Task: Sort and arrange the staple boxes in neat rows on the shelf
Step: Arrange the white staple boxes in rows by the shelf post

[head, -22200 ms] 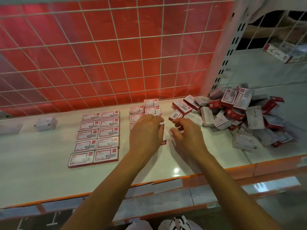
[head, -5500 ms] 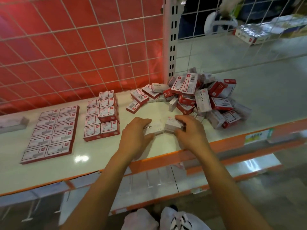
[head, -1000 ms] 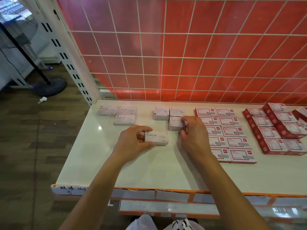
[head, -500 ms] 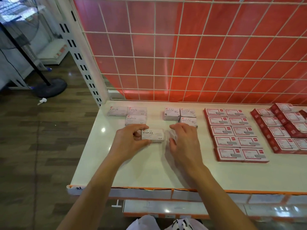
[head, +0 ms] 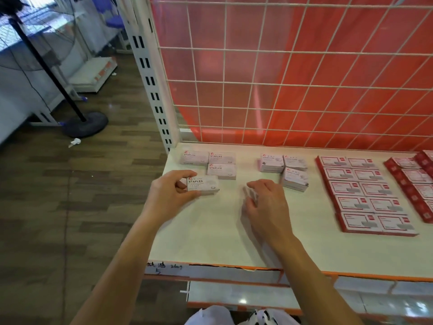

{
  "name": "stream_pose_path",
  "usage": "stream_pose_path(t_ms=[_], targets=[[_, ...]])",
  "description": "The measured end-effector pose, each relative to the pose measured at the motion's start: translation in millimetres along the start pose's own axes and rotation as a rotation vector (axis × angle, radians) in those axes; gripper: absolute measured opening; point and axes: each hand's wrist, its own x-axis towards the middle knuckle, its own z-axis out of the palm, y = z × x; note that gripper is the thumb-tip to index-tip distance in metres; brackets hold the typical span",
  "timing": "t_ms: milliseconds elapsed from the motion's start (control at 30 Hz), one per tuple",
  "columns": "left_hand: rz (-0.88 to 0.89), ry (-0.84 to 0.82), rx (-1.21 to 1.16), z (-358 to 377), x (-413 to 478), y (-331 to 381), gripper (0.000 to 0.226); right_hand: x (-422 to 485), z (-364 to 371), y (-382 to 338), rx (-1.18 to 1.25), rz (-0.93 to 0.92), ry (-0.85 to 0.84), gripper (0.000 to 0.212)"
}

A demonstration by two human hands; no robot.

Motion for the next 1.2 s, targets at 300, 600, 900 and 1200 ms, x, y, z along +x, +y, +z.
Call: stream_pose_path(t_ms=[300,600,900,1200], targets=[[0.008,0.019,0.028,-12.8,20.9,-10.8,0.043,21.6,9.9,-13.1,-0.061,0.002,-0.03,0.024],[0.033,0.03,0.085,-27.9,35.8,-20.7,0.045,41.3,14.2,-31.2,-0.03,-0.001,-0.065,0.036],[0.066,0.029,0.077,-16.8,46.3,-27.5,0.043,56.1,19.9,-33.0,0.01,0.016,-0.106,0.025],[0.111,0.042,0.071,-10.6,50.6,-33.8,0.031,59.5,19.7,-32.2,0.069,-0.011,-0.069,0.025]])
